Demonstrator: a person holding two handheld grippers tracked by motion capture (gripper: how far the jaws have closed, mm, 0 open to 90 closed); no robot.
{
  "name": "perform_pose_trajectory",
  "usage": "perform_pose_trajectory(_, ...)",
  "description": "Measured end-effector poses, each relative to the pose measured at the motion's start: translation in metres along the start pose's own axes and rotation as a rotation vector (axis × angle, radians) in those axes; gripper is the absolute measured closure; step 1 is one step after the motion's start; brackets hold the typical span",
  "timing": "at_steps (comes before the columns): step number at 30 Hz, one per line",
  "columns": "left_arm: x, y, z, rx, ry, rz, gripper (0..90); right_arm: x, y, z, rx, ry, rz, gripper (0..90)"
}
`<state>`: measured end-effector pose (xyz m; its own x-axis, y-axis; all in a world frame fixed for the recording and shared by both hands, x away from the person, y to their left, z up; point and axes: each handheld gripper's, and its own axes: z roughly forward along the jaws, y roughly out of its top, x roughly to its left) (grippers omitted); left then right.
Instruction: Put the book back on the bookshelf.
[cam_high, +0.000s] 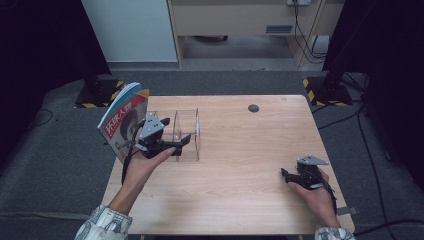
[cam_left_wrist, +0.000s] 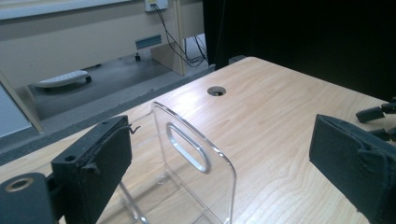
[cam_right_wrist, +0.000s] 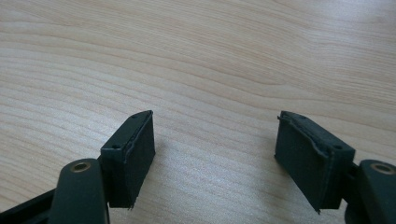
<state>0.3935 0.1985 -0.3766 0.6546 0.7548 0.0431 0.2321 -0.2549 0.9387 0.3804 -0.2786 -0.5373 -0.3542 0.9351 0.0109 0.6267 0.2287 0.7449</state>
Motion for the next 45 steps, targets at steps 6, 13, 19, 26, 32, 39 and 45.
perform_pose_trajectory(6,-0.012,-0.009,0.007,0.012,-0.034,-0.002,5.4,0.0,0.0,0.0,0.0,0.0,0.0,28.6)
perform_pose_trajectory(13,-0.022,-0.02,0.018,0.042,-0.061,-0.001,5.6,0.0,0.0,0.0,0.002,0.001,0.002,28.3)
perform_pose_trajectory(19,-0.03,-0.031,0.027,0.06,-0.081,-0.009,5.7,0.0,0.0,0.0,0.002,0.001,0.001,28.0)
perform_pose_trajectory(26,-0.037,-0.04,0.034,0.076,-0.097,-0.014,6.1,0.0,0.0,0.0,0.002,0.0,-0.002,27.5)
perform_pose_trajectory(32,-0.046,-0.046,0.043,0.095,-0.117,-0.011,6.2,0.0,0.0,0.0,0.003,-0.001,-0.002,26.0)
perform_pose_trajectory(39,-0.058,-0.05,0.053,0.116,-0.142,0.002,6.4,0.0,0.0,0.0,0.007,0.002,-0.006,25.1)
perform_pose_trajectory(45,-0.072,-0.054,0.064,0.142,-0.17,0.027,6.4,0.0,0.0,0.001,0.005,0.001,-0.007,24.6)
